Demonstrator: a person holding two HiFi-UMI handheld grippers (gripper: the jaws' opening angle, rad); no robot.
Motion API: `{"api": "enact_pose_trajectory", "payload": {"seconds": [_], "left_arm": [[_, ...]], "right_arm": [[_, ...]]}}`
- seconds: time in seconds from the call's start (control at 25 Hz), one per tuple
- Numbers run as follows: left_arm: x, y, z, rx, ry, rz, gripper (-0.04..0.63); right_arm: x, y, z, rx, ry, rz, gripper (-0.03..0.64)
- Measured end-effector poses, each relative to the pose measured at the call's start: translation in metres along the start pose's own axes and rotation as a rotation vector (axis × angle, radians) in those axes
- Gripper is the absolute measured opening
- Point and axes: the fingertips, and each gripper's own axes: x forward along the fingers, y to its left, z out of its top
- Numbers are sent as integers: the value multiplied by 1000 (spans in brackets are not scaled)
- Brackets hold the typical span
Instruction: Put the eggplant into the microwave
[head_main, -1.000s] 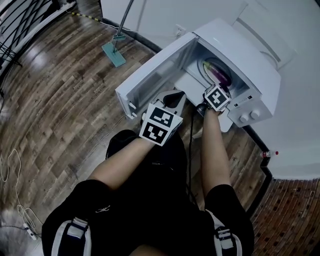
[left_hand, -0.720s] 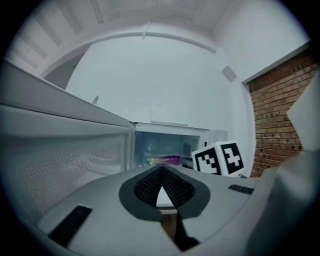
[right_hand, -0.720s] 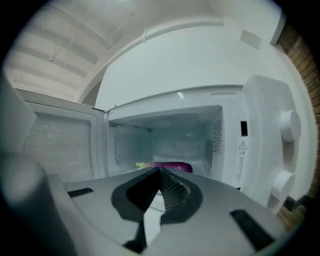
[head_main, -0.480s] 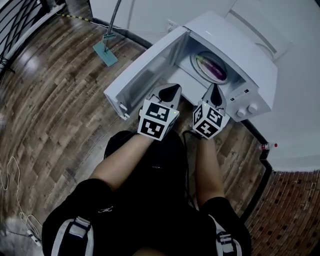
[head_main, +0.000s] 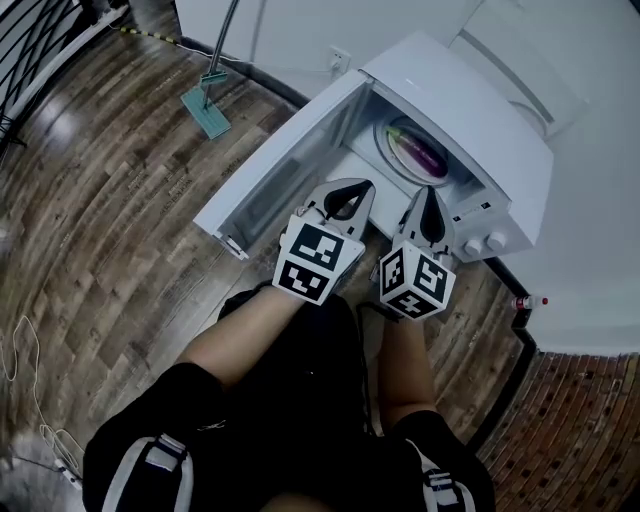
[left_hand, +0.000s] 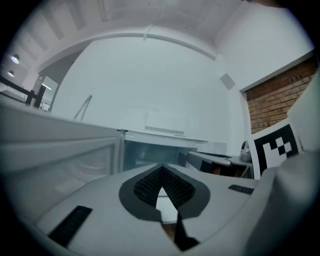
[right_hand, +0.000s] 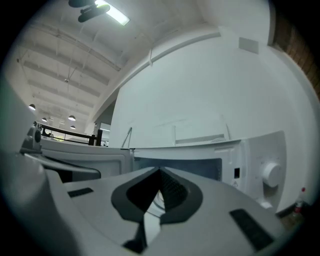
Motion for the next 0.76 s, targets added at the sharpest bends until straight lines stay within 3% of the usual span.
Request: {"api": "enact_pose_trajectory", "payload": {"seconds": [0.2,0.36,0.56,0.76], "left_arm": [[-11,-14,88,-17,52,3,0],[-31,-27,200,-29,59,18,0],[-65,-61,350,20,45,18,0],[-94,-98,455,64,42,21,0]], "right_arm": [[-3,9,82,28,75,19,12],[-15,14,188,51,113,26,12],[-43,15,331,66,135,26,11],[-74,10,443,72,143,34,12]]}}
